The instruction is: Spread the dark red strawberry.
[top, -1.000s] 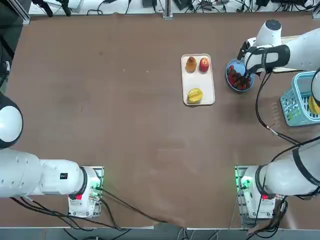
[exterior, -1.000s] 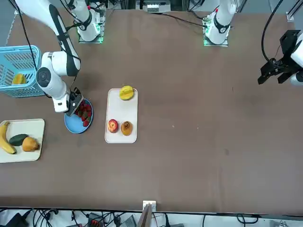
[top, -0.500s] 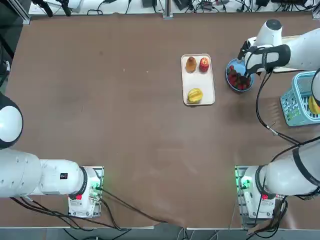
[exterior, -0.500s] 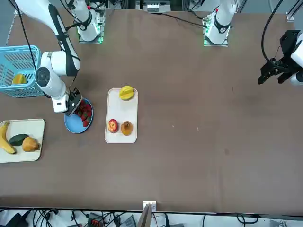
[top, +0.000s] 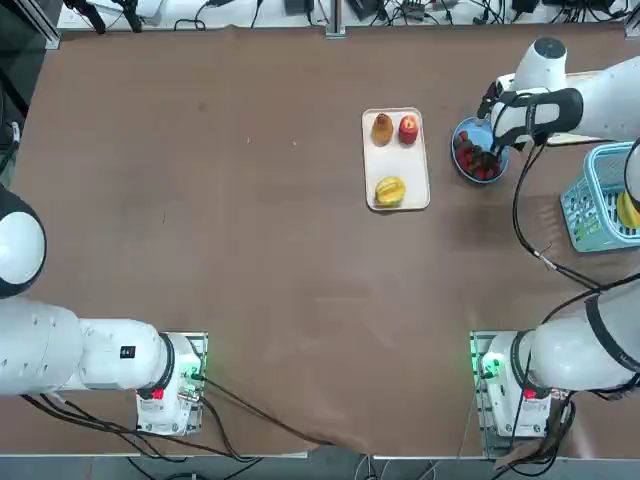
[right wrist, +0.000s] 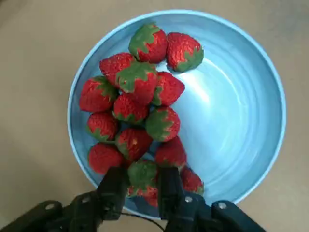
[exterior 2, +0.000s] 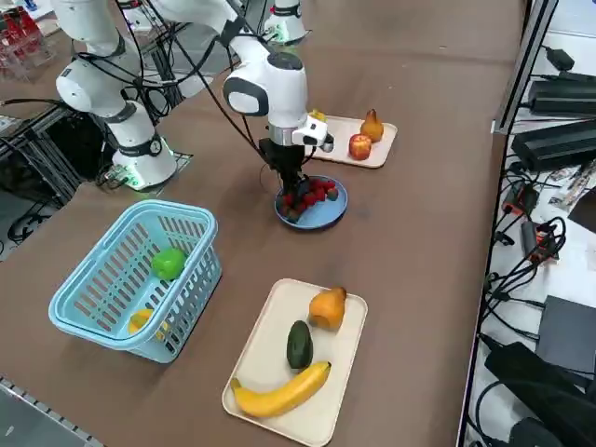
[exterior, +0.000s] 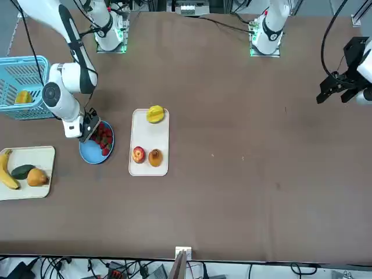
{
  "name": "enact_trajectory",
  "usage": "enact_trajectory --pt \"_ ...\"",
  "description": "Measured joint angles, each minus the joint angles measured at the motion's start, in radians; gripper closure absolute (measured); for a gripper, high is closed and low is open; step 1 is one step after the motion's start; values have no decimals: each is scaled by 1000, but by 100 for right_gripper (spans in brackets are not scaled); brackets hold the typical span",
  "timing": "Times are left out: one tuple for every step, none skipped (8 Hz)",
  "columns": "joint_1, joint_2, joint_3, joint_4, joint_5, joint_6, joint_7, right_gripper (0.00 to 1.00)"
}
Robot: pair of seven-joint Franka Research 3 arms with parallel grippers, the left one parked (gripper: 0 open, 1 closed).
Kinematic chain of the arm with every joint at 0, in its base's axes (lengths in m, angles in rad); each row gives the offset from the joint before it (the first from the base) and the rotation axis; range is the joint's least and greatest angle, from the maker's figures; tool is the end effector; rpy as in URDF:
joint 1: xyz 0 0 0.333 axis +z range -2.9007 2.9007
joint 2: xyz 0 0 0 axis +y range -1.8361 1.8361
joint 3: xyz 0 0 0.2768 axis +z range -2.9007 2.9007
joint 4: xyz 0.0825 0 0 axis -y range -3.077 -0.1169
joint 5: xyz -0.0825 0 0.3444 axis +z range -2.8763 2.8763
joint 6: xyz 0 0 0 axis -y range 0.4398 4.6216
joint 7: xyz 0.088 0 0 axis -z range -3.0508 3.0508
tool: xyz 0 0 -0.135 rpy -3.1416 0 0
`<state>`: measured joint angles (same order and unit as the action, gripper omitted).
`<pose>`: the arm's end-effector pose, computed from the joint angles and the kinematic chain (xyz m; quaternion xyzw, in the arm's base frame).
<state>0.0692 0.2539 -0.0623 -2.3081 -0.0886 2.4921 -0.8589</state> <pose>0.4855 0.0012 0.1967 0.8906 0.4522 -0.0456 0.0160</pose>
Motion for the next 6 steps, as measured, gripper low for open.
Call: enact_trajectory --pt "-1 -15 0 3 0 -20 4 62" --pt "-2 -32 0 12 0 -38 15 62" --pt "-2 -45 0 34 0 -66 26 62" --pt "-2 -49 0 72 0 -96 29 62" --pt "-4 -41 0 119 0 -115 29 62" --pt "-12 -16 -1 171 0 -122 29 62"
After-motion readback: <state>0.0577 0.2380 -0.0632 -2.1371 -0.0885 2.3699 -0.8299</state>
